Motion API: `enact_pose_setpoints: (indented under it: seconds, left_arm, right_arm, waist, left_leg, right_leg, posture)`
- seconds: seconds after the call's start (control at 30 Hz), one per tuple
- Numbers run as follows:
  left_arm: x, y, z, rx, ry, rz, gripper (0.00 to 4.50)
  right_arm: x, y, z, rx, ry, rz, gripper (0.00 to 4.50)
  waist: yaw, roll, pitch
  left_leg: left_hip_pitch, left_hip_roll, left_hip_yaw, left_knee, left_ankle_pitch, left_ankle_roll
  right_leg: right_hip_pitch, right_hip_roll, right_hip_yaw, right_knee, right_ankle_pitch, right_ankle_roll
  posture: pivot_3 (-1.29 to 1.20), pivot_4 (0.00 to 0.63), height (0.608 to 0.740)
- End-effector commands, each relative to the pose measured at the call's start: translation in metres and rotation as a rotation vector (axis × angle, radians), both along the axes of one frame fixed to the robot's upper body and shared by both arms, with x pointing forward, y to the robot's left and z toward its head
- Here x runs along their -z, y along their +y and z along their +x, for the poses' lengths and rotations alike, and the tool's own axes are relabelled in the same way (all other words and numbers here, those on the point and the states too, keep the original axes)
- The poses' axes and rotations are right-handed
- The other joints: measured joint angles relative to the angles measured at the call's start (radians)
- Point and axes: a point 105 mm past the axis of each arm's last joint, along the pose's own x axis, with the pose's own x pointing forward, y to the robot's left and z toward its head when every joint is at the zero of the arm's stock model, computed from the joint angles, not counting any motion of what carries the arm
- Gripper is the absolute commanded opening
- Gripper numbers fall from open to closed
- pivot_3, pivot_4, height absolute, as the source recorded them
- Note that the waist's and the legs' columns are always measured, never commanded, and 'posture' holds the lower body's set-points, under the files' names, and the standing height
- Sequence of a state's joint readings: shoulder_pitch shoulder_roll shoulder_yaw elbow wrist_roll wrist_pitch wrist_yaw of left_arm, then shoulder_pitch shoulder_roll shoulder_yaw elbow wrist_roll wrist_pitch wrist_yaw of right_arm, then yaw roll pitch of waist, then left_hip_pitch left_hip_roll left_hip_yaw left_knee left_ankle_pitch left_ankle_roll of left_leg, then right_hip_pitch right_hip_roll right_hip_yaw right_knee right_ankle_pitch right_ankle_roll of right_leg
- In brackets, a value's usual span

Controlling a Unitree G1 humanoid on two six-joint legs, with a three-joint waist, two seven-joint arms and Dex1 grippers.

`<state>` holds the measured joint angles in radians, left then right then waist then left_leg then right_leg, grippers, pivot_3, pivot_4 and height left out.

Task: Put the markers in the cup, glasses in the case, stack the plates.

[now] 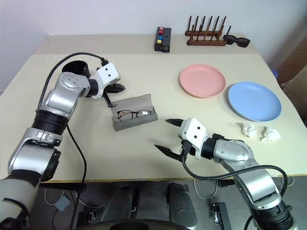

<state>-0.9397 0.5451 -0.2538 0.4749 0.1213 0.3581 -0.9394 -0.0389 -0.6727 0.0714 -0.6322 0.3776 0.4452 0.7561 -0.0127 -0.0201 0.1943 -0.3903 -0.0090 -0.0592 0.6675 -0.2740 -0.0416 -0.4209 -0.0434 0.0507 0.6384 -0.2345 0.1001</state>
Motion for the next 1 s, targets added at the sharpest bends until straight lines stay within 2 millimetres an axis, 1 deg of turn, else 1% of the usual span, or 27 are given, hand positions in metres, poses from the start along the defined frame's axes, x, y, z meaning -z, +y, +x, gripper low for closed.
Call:
enact_pose_setpoints:
  seconds: [0.03, 0.1, 0.2, 0.3, 0.43, 0.5, 0.57, 0.7, 0.8, 0.9, 1.0]
  left_arm:
    - [0.009, -0.013, -0.015, 0.117, 0.027, 0.033, 0.02]
    - [0.014, -0.018, -0.026, 0.176, 0.056, 0.040, 0.02]
    - [0.016, -0.023, -0.038, 0.242, 0.082, 0.033, 0.02]
    - [0.010, -0.031, -0.052, 0.313, 0.100, -0.031, 0.02]
    - [0.006, -0.036, -0.064, 0.358, 0.108, -0.058, 0.02]
    - [0.008, -0.040, -0.072, 0.385, 0.121, -0.064, 0.02]
    - [0.014, -0.043, -0.081, 0.405, 0.147, -0.066, 0.02]
    - [0.028, -0.040, -0.085, 0.385, 0.172, -0.027, 0.02]
    - [0.031, -0.038, -0.086, 0.376, 0.177, -0.010, 0.02]
    - [0.029, -0.040, -0.086, 0.367, 0.176, -0.037, 0.02]
    - [0.016, -0.046, -0.088, 0.385, 0.178, -0.119, 0.02]
  right_arm:
    - [-0.012, 0.007, -0.006, -0.043, -0.040, 0.018, 4.50]
    - [-0.013, 0.007, -0.006, -0.044, -0.046, 0.018, 4.50]
    - [-0.017, 0.006, -0.004, -0.025, -0.062, 0.039, 4.50]
    - [-0.022, 0.003, -0.001, 0.000, -0.056, 0.081, 4.50]
    - [-0.026, -0.002, 0.003, 0.034, -0.053, 0.119, 4.50]
    - [-0.027, -0.005, 0.005, 0.049, -0.053, 0.129, 4.50]
    - [-0.026, -0.008, 0.007, 0.060, -0.053, 0.131, 4.50]
    - [-0.026, -0.007, 0.008, 0.061, -0.051, 0.132, 4.50]
    - [-0.026, -0.007, 0.009, 0.061, -0.051, 0.132, 4.50]
    - [-0.027, -0.007, 0.008, 0.061, -0.050, 0.130, 4.50]
    - [-0.026, -0.007, 0.007, 0.059, -0.047, 0.128, 4.50]
  waist:
    - [-0.001, 0.000, 0.000]
    - [-0.003, 0.000, 0.000]
    - [-0.002, 0.000, 0.000]
    - [-0.002, 0.000, 0.000]
    - [-0.001, 0.000, 0.000]
    - [-0.001, 0.000, 0.000]
    - [-0.002, 0.000, 0.000]
    - [-0.003, 0.000, 0.000]
    - [-0.002, 0.000, 0.000]
    - [-0.002, 0.000, 0.000]
    - [-0.002, 0.000, 0.000]
  left_leg:
    - [0.000, 0.000, 0.000, 0.000, 0.000, 0.000]
    - [0.000, 0.000, 0.000, 0.000, 0.000, 0.000]
    - [0.000, 0.000, 0.000, 0.000, 0.000, 0.000]
    - [0.000, 0.000, 0.000, 0.000, 0.000, 0.000]
    - [0.000, 0.000, 0.000, 0.000, 0.000, 0.000]
    - [0.000, 0.000, 0.000, 0.000, 0.000, 0.000]
    - [0.001, 0.000, 0.000, 0.000, 0.000, 0.000]
    - [0.001, 0.000, 0.000, 0.000, 0.000, 0.000]
    - [0.001, 0.000, 0.000, 0.000, 0.000, 0.000]
    - [0.001, 0.000, 0.000, 0.000, 0.000, 0.000]
    - [0.001, 0.000, 0.000, 0.000, 0.000, 0.000]
  right_leg:
    - [0.000, 0.000, 0.000, 0.000, 0.000, 0.000]
    - [0.000, 0.000, 0.000, 0.000, 0.000, 0.000]
    - [-0.001, 0.000, 0.000, 0.002, 0.000, 0.000]
    - [-0.001, 0.000, 0.000, 0.002, 0.000, 0.000]
    - [-0.001, 0.000, 0.000, 0.002, 0.000, 0.000]
    - [-0.001, 0.000, 0.000, 0.003, 0.000, 0.000]
    - [-0.001, 0.000, 0.000, 0.003, 0.000, 0.000]
    - [-0.001, 0.000, 0.000, 0.003, 0.000, 0.000]
    - [-0.001, 0.000, 0.000, 0.004, 0.000, -0.001]
    - [-0.001, 0.000, 0.000, 0.004, 0.000, -0.001]
    - [-0.001, 0.000, 0.000, 0.004, 0.000, -0.001]
  posture:
    - [0.00, 0.150, 0.735]
    - [0.00, 0.150, 0.735]
    - [0.00, 0.150, 0.735]
    - [0.00, 0.150, 0.735]
    - [0.00, 0.150, 0.735]
    - [0.00, 0.150, 0.735]
    - [0.00, 0.150, 0.735]
    - [0.00, 0.150, 0.735]
    - [0.00, 0.150, 0.735]
    - [0.00, 0.150, 0.735]
    - [0.00, 0.150, 0.735]
